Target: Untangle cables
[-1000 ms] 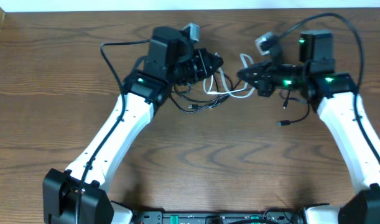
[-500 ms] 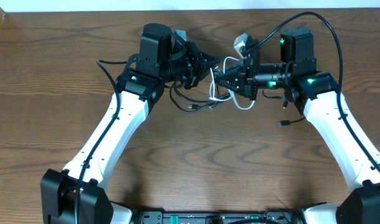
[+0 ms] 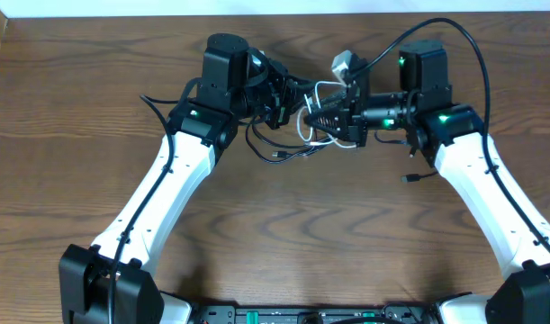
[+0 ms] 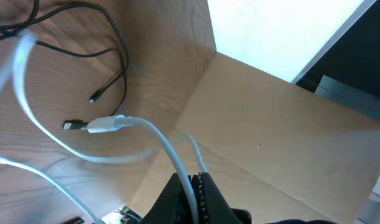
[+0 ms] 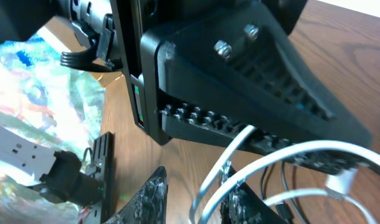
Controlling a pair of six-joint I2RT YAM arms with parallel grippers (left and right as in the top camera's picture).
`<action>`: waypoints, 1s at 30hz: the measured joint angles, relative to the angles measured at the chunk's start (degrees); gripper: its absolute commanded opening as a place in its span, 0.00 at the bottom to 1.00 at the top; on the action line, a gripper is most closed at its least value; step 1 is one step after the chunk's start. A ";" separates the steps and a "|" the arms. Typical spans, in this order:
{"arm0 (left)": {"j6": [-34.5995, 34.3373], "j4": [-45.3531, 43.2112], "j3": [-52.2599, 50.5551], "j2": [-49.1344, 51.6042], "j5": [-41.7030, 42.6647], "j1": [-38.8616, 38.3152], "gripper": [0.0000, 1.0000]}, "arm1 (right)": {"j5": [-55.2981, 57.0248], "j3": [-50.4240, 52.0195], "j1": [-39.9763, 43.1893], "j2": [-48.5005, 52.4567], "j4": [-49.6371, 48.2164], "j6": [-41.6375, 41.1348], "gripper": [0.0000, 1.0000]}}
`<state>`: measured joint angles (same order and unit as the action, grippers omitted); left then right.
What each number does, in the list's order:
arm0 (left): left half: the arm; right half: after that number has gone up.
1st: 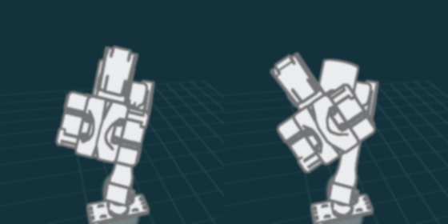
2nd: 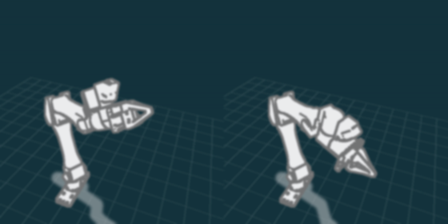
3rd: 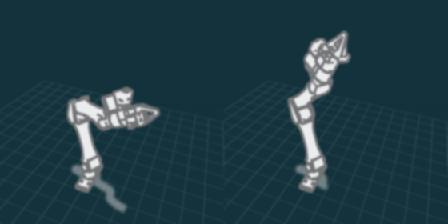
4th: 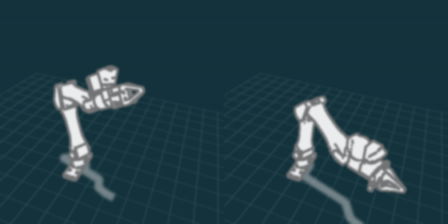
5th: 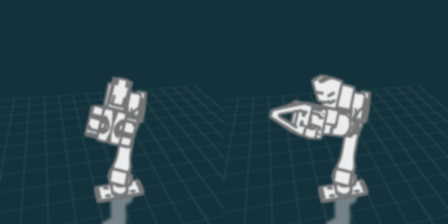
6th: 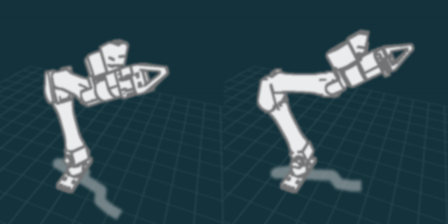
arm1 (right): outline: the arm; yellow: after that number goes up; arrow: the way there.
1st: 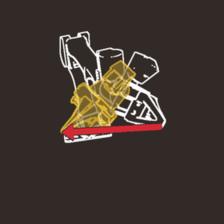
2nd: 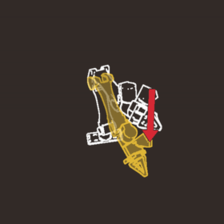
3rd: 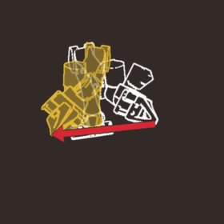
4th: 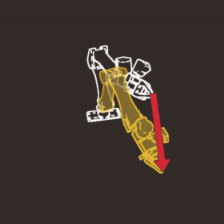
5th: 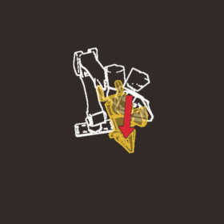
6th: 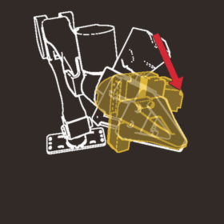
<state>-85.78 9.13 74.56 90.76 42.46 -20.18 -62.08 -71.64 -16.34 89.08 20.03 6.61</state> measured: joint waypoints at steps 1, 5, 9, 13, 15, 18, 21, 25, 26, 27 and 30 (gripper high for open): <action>-0.26 -0.04 0.00 0.00 -0.04 0.00 0.08 | 0.24 0.00 -0.39 0.35 -0.61 -0.59 0.19; -1.09 -0.15 0.00 0.00 -0.39 0.00 0.08 | 1.14 0.00 -1.75 3.04 -5.16 -4.26 0.01; -1.27 -0.17 0.00 0.00 -0.79 0.00 0.08 | 2.36 0.02 -2.32 4.52 -7.89 -7.48 0.01; -0.92 -0.04 0.00 0.00 -1.73 0.13 0.38 | 4.22 0.02 -2.25 4.52 -8.26 -9.79 0.01; 0.39 0.33 0.07 0.00 -3.15 0.26 0.51 | 5.01 0.07 -2.14 4.52 -7.63 -10.62 0.01; 3.91 3.06 0.35 0.00 -5.84 0.57 0.56 | 5.95 0.13 -0.87 4.52 -7.21 -12.24 0.01; 9.27 8.81 0.24 0.00 -9.94 0.39 0.59 | 8.00 0.11 1.62 4.52 -6.75 -13.97 0.01; 14.75 16.87 0.13 0.00 -17.77 0.11 0.63 | 12.15 0.11 5.35 4.52 -6.16 -16.81 0.01; 15.98 18.29 0.13 0.00 -19.69 0.11 0.63 | 12.98 0.11 6.12 4.52 -6.14 -17.51 0.01; 17.35 19.54 0.13 0.00 -21.53 0.11 0.66 | 14.01 0.11 7.06 4.52 -6.21 -18.36 0.01; 22.03 21.05 0.13 0.00 -25.92 0.11 0.67 | 16.55 0.11 10.64 4.52 -6.67 -21.20 0.01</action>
<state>-63.75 30.17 74.70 90.76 16.53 -20.08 -45.54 -71.53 -5.69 93.60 13.37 -14.59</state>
